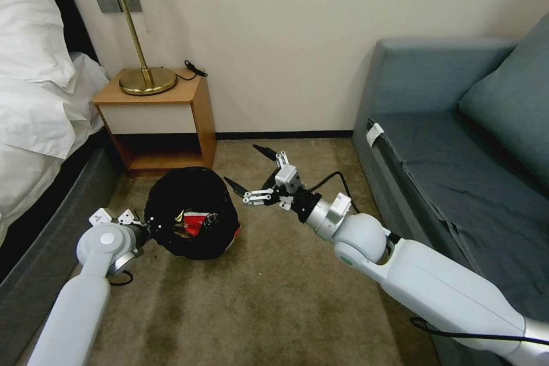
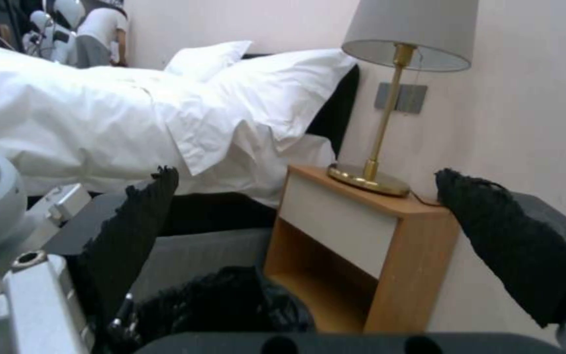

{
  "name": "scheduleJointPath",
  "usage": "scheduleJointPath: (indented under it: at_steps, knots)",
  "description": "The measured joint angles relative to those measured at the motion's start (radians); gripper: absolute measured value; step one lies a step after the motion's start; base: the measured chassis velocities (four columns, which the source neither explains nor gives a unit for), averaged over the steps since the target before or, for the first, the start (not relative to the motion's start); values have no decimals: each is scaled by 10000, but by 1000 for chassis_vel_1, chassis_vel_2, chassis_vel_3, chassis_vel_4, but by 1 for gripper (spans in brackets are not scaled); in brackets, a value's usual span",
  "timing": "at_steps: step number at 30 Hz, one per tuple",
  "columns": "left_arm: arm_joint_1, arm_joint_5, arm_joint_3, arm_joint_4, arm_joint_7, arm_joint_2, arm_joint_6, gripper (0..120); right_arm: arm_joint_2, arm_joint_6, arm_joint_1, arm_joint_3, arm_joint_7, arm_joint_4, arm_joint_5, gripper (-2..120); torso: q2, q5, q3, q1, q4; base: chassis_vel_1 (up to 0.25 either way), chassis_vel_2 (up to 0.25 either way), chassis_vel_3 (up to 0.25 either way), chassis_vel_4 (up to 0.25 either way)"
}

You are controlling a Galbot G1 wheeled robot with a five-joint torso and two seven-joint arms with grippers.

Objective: Pick up the trash bin, then pick up the garbage on the floor and place it into the trash bin.

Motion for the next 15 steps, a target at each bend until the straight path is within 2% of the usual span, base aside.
scheduleJointPath:
  at_steps: [7,15]
  knots:
    - [-33,120,35,295,-513,-294,-89,0,-39,90,-545,384,-158,23,-180,100,0,0,0,0,3,0,0,0,0]
    - [-47,186,-34,471,-502,-409,-157,3,-96,159,-1123,657,-179,103,-397,100,1,5,-1,0,3,0,0,0,0]
